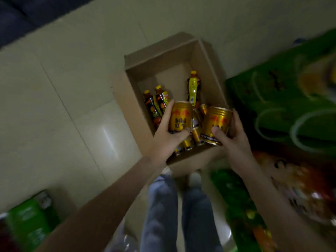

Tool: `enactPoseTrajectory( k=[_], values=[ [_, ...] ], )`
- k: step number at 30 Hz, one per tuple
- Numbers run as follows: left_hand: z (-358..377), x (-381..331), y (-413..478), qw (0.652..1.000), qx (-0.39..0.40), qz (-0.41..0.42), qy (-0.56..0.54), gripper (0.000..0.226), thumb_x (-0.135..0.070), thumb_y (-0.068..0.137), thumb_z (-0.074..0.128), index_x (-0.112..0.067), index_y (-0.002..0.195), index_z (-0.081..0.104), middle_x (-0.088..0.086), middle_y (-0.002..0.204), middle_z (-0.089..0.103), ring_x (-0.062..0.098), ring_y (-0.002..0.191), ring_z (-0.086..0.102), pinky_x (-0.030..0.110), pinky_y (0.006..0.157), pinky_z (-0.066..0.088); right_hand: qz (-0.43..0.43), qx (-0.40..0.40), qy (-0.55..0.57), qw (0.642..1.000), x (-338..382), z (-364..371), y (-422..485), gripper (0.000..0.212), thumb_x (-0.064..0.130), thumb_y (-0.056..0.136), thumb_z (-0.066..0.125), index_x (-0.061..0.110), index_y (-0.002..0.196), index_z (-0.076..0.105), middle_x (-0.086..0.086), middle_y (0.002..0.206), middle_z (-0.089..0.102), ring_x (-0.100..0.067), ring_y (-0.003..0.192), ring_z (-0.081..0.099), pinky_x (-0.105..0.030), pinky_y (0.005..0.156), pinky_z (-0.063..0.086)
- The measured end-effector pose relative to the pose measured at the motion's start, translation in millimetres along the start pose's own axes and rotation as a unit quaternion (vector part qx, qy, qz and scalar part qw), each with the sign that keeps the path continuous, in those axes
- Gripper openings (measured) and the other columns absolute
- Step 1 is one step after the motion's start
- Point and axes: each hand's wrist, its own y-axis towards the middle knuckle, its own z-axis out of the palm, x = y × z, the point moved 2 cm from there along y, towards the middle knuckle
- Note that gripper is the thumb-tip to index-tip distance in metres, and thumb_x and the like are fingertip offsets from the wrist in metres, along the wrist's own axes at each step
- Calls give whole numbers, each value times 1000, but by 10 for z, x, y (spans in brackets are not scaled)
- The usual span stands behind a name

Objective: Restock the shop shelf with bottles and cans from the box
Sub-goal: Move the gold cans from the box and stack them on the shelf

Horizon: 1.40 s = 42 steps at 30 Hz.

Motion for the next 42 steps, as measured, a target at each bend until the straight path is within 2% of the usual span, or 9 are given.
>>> enactPoseTrajectory(
  k=[5,13,20,23,25,31,35,38,42],
  values=[
    [195,-1255,-1071,987,137,62,55,87,4,85,63,-38,148,20,-17,128,44,-4,102,61,20,82,52,-7,1,116,993,991,-209,-1386,46,33,70,71,38,113,57,12,102,72,-12,99,68,-27,78,54],
    [759,-2209,-2601,929,328,127,119,85,-1,81,56,-44,141,15,-12,127,43,1,98,59,21,75,50,-70,-10,191,979,1726,-858,-3197,85,52,51,87,20,124,56,-9,118,68,-23,105,67,-28,75,57],
    [1805,-1961,-4079,845,468,178,190,90,-5,78,54,-50,142,9,8,135,36,2,88,59,19,71,48,-119,-44,253,959,1041,-1771,-5069,84,41,59,87,17,130,49,-9,120,67,-26,108,66,-29,76,57],
    [2407,-1497,-4873,805,528,182,199,88,-20,74,65,-58,138,17,1,141,34,19,114,55,36,89,50,-150,-129,281,939,436,-2219,-6014,55,25,77,66,18,129,50,-7,115,69,-23,104,68,-27,73,57],
    [2836,-1154,-5422,780,569,172,197,82,-19,78,68,-60,133,21,-5,139,35,25,121,52,42,94,49,-157,-188,294,924,35,-2506,-6633,59,31,72,72,20,126,51,-5,111,71,-23,101,68,-30,73,58],
    [4015,-595,-6874,682,661,206,233,81,-6,89,60,-58,134,18,-15,132,37,22,117,54,38,87,53,-197,-376,276,863,-658,-3330,-8152,54,28,74,67,18,125,52,-8,113,69,-18,92,70,-30,73,57],
    [4644,-498,-7569,644,682,252,237,83,-3,91,59,-47,142,10,-13,134,33,17,113,56,31,81,54,-222,-473,213,825,-791,-3823,-8825,67,38,69,72,24,130,49,-2,109,69,-25,101,67,-44,85,55],
    [5095,-556,-7993,602,691,328,230,84,-5,90,62,-43,143,9,-20,135,29,-2,110,55,28,86,54,-256,-535,178,785,-749,-4229,-9243,60,27,78,73,24,133,48,0,114,67,-14,99,67,-29,80,53],
    [5747,-883,-8493,563,684,426,184,85,-2,86,66,-35,144,13,0,144,26,5,114,53,26,87,53,-311,-581,124,742,-406,-4792,-9754,59,29,75,75,25,128,51,2,113,67,-12,101,66,-31,86,54]
  ],
)
